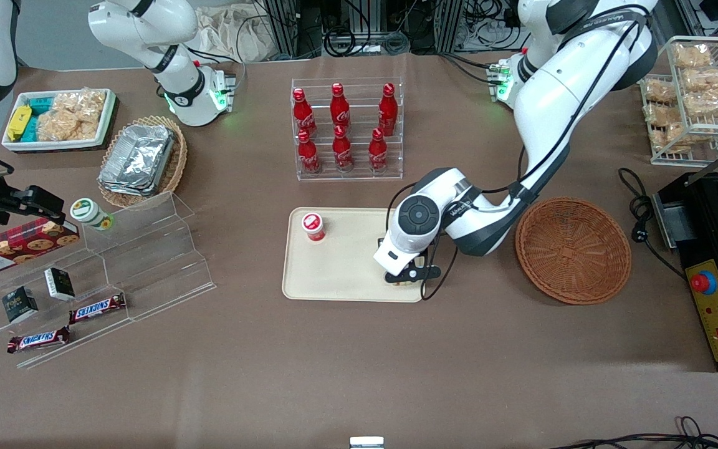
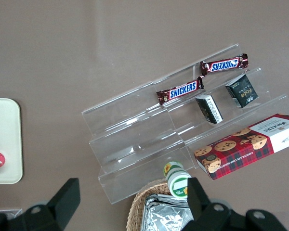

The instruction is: Place sandwich from basket to tray

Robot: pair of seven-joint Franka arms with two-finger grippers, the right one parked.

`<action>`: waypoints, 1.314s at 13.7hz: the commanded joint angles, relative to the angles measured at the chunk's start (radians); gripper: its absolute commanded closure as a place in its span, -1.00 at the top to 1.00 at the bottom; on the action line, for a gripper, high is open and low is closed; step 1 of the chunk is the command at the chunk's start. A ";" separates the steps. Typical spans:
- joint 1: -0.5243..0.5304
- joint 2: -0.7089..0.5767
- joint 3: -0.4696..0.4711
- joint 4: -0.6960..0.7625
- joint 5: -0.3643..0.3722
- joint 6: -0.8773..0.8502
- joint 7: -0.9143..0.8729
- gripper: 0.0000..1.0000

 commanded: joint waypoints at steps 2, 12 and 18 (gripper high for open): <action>0.006 0.008 0.004 0.023 0.011 -0.012 0.000 1.00; 0.167 -0.288 -0.038 -0.044 -0.064 -0.201 0.049 1.00; 0.389 -0.509 -0.130 -0.170 -0.196 -0.234 0.211 1.00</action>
